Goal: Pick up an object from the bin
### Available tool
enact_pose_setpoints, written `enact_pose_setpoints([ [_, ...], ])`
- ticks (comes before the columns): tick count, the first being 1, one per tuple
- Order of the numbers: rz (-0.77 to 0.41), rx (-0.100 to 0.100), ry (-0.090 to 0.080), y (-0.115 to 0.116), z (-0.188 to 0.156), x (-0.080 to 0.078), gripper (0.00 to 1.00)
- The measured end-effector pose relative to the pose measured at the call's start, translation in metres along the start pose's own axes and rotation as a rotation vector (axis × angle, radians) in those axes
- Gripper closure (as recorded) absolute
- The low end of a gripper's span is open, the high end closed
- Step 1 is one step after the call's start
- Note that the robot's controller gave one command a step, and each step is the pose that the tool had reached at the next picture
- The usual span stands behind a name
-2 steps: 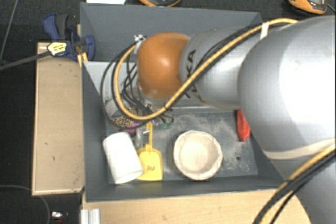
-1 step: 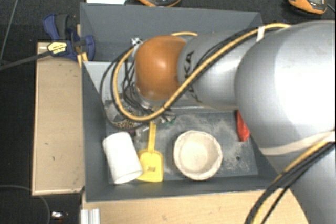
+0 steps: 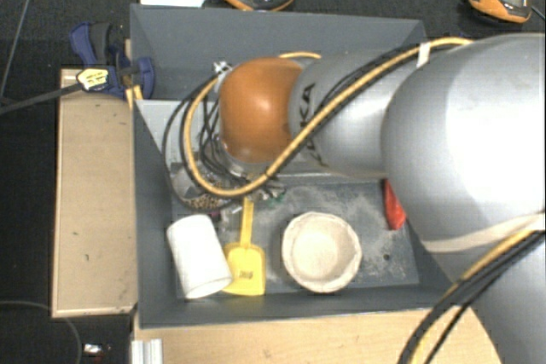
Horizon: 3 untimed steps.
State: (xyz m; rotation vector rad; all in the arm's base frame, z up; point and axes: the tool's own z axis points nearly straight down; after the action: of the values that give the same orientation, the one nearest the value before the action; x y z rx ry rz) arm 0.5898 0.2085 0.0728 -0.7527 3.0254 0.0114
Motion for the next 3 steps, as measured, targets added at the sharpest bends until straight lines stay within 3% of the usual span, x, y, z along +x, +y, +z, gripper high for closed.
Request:
enact_pose_setpoints([
  [1, -0.019, 0.001, -0.005, -0.006, -0.051, 0.001, 1.00],
  [2, -0.014, -0.001, 0.001, -0.005, -0.104, 0.001, 1.00],
  [3, -0.005, -0.002, 0.002, -0.010, -0.096, 0.006, 1.00],
])
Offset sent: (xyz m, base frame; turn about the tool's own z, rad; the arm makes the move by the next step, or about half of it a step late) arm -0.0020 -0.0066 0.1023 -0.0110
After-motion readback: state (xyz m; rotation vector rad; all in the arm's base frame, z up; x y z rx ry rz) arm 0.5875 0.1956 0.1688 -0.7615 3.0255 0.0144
